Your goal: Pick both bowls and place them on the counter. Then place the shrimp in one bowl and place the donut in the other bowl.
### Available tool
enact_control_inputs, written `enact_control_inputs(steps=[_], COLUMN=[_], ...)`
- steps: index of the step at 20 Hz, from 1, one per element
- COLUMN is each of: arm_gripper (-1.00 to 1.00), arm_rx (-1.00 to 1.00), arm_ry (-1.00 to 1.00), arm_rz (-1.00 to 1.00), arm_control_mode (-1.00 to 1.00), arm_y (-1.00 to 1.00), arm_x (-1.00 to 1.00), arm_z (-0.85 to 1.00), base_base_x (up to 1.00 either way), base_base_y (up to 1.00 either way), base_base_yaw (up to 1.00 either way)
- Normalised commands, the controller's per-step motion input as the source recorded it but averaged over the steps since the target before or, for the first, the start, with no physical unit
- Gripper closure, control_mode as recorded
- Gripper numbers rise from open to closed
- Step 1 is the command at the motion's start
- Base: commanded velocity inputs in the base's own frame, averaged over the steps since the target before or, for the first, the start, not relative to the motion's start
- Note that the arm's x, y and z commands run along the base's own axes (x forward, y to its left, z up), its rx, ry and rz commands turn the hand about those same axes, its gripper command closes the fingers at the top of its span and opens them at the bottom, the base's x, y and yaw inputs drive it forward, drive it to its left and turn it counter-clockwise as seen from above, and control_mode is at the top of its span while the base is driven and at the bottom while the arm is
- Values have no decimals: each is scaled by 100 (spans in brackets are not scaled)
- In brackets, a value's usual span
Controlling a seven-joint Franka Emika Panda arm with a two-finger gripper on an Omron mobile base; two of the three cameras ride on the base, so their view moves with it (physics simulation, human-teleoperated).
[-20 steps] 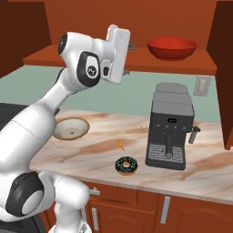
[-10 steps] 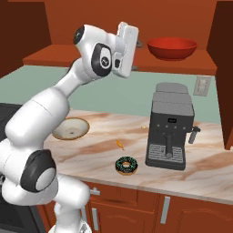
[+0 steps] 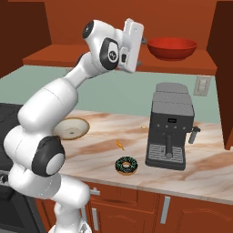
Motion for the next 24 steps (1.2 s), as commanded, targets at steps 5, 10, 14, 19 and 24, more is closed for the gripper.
enact_control_inputs(steps=[5, 10, 14, 19, 24], arm_gripper=[-100, -100, -100, -100, -100], arm_rx=[-4, -2, -1, 0, 0], arm_ry=[0, 0, 0, 0, 0], arm_rz=[0, 0, 0, 0, 0], arm_control_mode=[-100, -100, -100, -100, -100], arm_y=[-23, -17, -15, -14, -15], arm_x=[36, 32, 31, 32, 20], arm_z=[-4, -2, -8, -1, 0], base_base_x=[0, 0, 0, 0, 0], base_base_y=[0, 0, 0, 0, 0], base_base_yaw=[0, 0, 0, 0, 0])
